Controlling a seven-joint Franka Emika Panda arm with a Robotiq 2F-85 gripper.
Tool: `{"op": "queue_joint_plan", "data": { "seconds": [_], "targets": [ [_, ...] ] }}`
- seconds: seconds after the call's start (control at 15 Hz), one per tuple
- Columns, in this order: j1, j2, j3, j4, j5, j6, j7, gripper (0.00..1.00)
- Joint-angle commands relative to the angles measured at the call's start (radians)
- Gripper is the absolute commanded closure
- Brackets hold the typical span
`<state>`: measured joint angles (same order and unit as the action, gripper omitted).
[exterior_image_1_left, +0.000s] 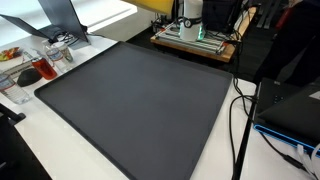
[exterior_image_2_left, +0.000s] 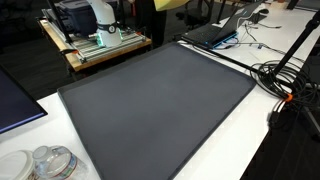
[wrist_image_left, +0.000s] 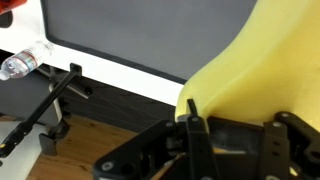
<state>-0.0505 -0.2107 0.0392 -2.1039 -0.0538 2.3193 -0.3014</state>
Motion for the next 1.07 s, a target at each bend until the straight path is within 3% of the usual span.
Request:
{"op": "queue_joint_plan", "data": {
  "seconds": [0.0,0.4,0.73,1.0],
  "targets": [
    [0.011,-0.042,0.001,-0.084,-0.099,0.160,0.112,1.00],
    [-0.050,-0.098,0.026,-0.275,-0.348,0.480,0.330,1.00],
    [-0.198,-0.190,0.098,-0.409,-0.594,0.694,0.560,1.00],
    [-0.354,-0.245,0.198,-0.454,-0.717,0.823,0.690,1.00]
  ]
}}
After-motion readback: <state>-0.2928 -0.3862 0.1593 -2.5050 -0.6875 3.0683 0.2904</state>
